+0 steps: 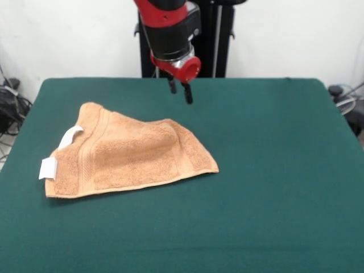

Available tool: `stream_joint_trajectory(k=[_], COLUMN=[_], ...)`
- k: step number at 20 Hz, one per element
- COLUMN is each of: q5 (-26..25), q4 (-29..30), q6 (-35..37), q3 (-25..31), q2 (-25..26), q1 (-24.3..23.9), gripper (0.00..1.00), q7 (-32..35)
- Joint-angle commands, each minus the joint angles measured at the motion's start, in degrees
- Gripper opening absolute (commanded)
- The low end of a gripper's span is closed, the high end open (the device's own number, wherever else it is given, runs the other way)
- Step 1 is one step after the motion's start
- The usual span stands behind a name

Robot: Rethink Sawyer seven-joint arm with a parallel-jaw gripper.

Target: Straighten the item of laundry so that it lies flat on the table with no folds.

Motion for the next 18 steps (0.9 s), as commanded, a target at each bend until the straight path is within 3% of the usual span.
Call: stream_joint_trajectory(k=[1, 5, 18], q5=[3.9, 3.6, 0.5], q4=[-5.9, -7.7, -20.5], q6=[5.5, 6.5, 8.4], q3=[0.3, -1.7, -9.5], q2=[-1.5, -2.1, 5.9], q1=[2.5, 4.3, 8.6], gripper=[1.0, 1.0, 1.0], q7=[9.0, 9.5, 7.4])
